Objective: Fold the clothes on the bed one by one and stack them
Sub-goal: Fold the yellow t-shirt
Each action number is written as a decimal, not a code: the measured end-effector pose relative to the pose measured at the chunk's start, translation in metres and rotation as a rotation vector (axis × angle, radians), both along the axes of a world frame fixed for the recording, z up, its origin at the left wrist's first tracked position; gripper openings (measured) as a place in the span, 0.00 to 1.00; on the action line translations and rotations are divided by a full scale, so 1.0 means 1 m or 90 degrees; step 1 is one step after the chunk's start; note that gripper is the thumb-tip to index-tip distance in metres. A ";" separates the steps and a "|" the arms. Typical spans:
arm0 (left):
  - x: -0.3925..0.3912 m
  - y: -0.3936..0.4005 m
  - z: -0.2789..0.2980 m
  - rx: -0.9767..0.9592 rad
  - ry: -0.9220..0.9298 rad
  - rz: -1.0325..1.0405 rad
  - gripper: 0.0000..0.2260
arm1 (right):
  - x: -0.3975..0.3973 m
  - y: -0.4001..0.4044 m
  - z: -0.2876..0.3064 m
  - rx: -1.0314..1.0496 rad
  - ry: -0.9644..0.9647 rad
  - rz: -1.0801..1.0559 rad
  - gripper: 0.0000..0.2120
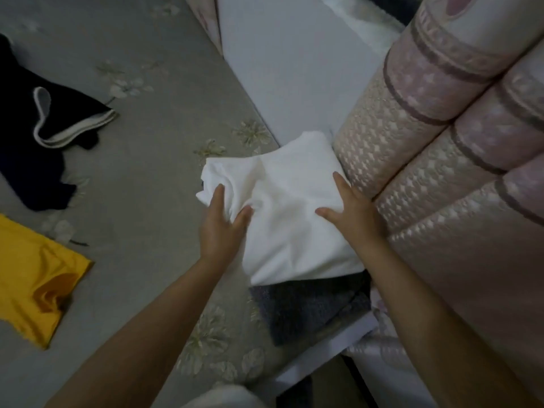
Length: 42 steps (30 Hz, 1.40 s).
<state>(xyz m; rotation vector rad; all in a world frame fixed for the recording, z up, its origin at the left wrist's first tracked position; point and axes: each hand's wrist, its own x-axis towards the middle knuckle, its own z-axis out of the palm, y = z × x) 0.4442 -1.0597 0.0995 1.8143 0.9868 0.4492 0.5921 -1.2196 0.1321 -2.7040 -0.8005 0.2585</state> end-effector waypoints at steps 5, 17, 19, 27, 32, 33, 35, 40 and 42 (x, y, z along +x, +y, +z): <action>0.033 -0.045 -0.081 -0.136 0.198 0.004 0.37 | 0.031 -0.011 -0.078 -0.211 0.028 0.056 0.33; -0.012 -0.067 -0.115 0.084 0.513 -0.067 0.26 | -0.012 -0.009 -0.146 -0.202 0.072 0.242 0.29; -0.045 -0.051 -0.104 0.147 0.535 0.000 0.24 | -0.032 0.019 -0.137 -0.156 0.047 0.304 0.33; -0.225 0.005 -0.054 0.176 0.591 0.223 0.21 | -0.186 0.132 -0.102 -0.038 0.005 0.585 0.24; -0.358 0.026 -0.038 0.165 0.510 0.329 0.25 | -0.294 0.179 -0.087 -0.038 -0.053 0.656 0.23; -0.385 0.031 -0.036 0.167 0.510 0.328 0.27 | -0.315 0.187 -0.085 -0.040 -0.055 0.652 0.23; -0.439 0.041 -0.034 0.172 0.524 0.335 0.27 | -0.353 0.202 -0.085 -0.051 -0.048 0.638 0.24; -0.549 0.067 -0.039 0.182 0.525 0.405 0.19 | -0.417 0.236 -0.091 -0.070 -0.050 0.595 0.24; -0.579 0.080 -0.048 0.191 0.533 0.384 0.18 | -0.429 0.248 -0.098 -0.072 -0.048 0.585 0.24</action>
